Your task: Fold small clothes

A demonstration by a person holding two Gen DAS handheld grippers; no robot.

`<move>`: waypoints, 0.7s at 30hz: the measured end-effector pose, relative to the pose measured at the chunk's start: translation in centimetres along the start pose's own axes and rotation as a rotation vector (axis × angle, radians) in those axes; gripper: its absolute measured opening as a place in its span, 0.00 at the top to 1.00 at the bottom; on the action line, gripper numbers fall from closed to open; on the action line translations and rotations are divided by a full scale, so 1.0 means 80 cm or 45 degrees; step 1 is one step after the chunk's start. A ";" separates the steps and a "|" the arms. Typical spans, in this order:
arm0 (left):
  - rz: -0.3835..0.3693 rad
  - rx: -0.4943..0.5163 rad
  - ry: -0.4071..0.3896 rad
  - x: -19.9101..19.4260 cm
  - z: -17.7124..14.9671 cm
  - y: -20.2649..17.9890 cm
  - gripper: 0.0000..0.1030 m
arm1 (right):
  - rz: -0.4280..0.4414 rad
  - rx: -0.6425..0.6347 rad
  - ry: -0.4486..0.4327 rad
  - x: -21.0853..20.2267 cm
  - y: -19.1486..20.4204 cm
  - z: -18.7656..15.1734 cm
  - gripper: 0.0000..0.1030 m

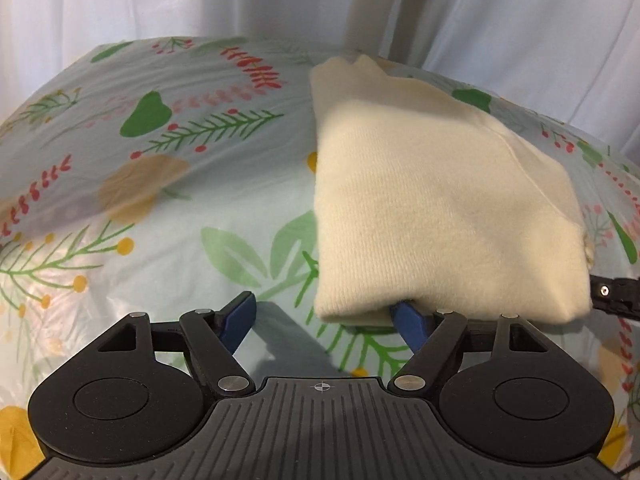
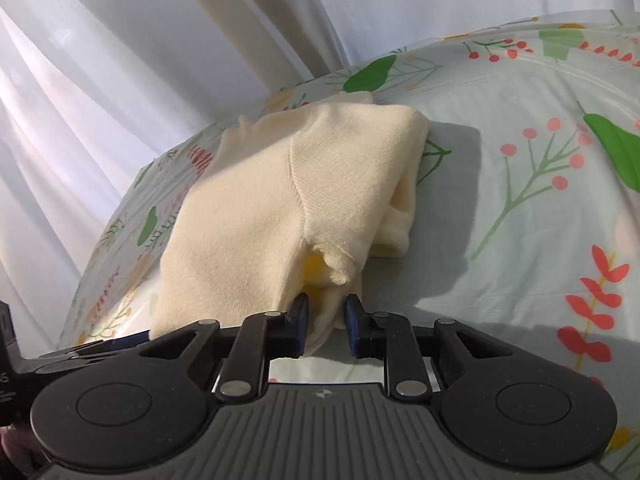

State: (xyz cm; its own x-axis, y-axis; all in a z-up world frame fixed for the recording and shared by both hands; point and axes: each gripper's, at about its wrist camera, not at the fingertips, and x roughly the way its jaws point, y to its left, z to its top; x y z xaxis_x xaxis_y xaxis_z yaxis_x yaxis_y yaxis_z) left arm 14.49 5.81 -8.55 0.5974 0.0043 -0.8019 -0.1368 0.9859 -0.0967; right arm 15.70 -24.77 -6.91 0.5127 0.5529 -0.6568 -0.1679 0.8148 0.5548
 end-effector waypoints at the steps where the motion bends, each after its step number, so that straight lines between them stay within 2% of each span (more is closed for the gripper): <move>1: 0.013 -0.057 0.000 -0.002 0.002 0.009 0.22 | 0.052 0.016 -0.001 -0.004 -0.001 0.000 0.80; 2: -0.002 -0.097 0.020 -0.004 0.004 0.018 0.22 | 0.064 0.036 0.003 -0.008 -0.003 -0.002 0.80; 4: -0.047 -0.136 0.059 -0.011 0.001 0.028 0.21 | -0.054 -0.003 0.012 -0.016 0.003 -0.007 0.76; 5: -0.051 -0.126 0.070 -0.016 -0.002 0.031 0.17 | -0.126 -0.058 0.016 -0.022 0.010 -0.012 0.73; 6: -0.051 -0.096 0.090 -0.021 -0.005 0.031 0.15 | -0.190 -0.115 0.026 -0.028 0.018 -0.017 0.64; 7: -0.048 -0.064 0.112 -0.024 -0.009 0.028 0.13 | -0.239 -0.171 0.044 -0.033 0.026 -0.023 0.50; 10: -0.027 -0.017 0.154 -0.036 -0.020 0.019 0.10 | -0.308 -0.260 0.115 -0.043 0.049 -0.040 0.25; 15: 0.057 0.066 0.173 -0.046 -0.022 -0.002 0.09 | -0.363 -0.277 0.198 -0.038 0.076 -0.055 0.09; 18: 0.079 0.114 0.155 -0.052 -0.018 -0.010 0.09 | -0.406 -0.298 0.174 -0.034 0.095 -0.054 0.04; 21: 0.079 0.147 0.158 -0.055 -0.012 -0.017 0.09 | -0.476 -0.361 0.186 -0.028 0.113 -0.051 0.04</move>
State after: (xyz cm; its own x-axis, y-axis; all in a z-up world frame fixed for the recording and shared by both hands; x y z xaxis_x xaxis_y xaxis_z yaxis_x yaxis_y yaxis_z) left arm 11.31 4.29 -5.47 0.4879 0.0521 -0.8714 -0.0742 0.9971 0.0180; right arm 9.63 -17.91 -2.50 0.4612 0.2157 -0.8607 -0.2277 0.9663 0.1201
